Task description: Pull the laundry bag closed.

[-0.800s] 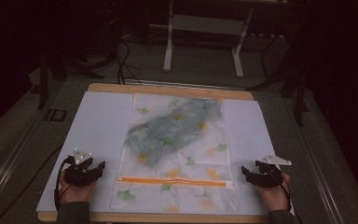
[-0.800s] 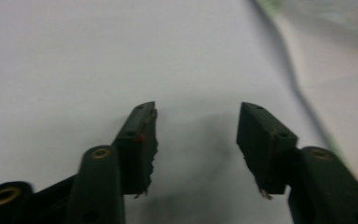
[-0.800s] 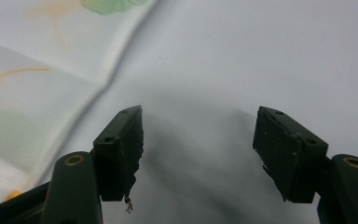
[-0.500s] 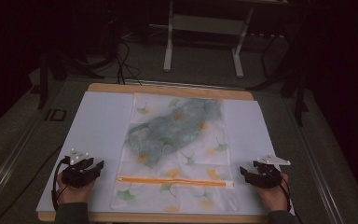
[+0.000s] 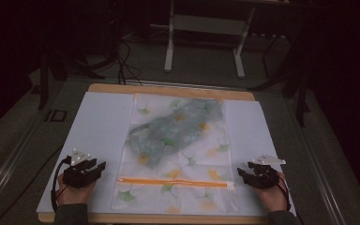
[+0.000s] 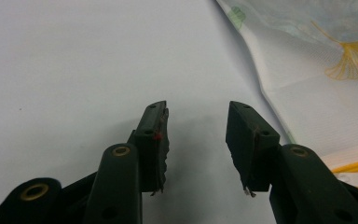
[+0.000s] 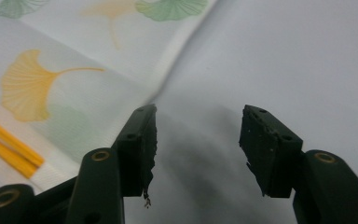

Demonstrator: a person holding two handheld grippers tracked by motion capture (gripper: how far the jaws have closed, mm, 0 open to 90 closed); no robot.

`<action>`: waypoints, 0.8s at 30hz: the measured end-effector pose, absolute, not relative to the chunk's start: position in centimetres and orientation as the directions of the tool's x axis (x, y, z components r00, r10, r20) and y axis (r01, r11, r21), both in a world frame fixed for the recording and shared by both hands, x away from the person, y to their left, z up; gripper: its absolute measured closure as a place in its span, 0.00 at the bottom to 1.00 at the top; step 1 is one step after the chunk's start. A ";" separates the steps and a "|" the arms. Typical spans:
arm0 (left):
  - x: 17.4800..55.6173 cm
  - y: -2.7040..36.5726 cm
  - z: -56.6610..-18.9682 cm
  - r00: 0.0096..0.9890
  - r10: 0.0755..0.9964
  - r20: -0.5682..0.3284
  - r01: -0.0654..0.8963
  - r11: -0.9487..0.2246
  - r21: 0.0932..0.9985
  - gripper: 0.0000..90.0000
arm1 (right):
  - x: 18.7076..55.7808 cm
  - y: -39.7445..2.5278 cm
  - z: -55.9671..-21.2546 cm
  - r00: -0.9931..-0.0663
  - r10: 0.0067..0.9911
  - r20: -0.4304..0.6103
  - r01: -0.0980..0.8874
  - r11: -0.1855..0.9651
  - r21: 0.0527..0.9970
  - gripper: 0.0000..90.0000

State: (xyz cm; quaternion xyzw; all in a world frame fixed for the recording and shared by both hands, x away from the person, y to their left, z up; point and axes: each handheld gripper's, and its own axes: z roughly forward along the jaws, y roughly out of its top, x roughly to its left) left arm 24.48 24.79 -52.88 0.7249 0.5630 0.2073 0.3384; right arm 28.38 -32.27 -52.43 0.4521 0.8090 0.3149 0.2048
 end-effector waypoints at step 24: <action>24.4 24.8 -52.8 0.298 0.951 -0.083 0.668 -0.146 0.729 0.67 | 28.1 -30.3 -51.5 -0.609 0.793 -0.005 0.567 0.440 0.697 0.51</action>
